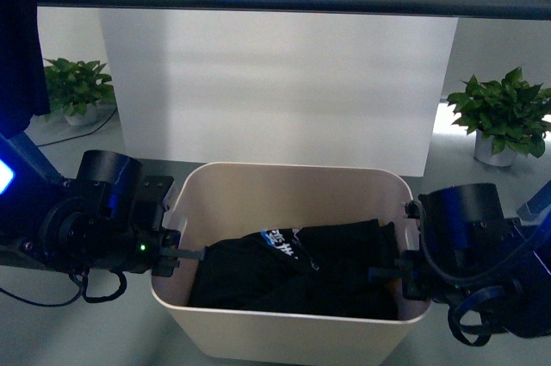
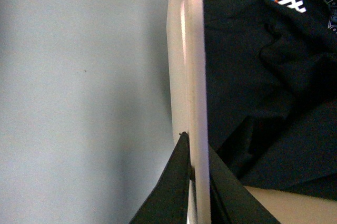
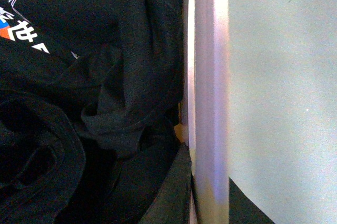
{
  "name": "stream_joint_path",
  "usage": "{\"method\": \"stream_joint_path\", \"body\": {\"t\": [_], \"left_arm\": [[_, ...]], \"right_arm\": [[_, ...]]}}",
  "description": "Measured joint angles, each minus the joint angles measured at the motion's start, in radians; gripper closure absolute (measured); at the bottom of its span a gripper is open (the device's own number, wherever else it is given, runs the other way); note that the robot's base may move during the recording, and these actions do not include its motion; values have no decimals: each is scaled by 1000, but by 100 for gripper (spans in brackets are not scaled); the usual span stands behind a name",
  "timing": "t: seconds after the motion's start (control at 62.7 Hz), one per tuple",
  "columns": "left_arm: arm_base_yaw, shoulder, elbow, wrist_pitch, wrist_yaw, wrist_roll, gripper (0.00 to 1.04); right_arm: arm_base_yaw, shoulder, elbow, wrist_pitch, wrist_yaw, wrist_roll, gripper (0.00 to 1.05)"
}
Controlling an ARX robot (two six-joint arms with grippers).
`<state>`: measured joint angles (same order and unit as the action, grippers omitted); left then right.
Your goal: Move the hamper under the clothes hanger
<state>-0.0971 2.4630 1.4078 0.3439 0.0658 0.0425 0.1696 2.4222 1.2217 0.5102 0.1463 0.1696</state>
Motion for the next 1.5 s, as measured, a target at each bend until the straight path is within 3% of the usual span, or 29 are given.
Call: {"method": "stream_joint_path", "body": {"t": [0.446, 1.435, 1.499], "left_arm": [[3, 15, 5, -134, -1, 36, 100], [-3, 47, 64, -289, -22, 33, 100], [-3, 49, 68, -289, -18, 31, 96]], "right_arm": [[10, 64, 60, -204, -53, 73, 101], [1, 105, 159, -369, -86, 68, 101], [0, 107, 162, -372, -86, 67, 101]]}}
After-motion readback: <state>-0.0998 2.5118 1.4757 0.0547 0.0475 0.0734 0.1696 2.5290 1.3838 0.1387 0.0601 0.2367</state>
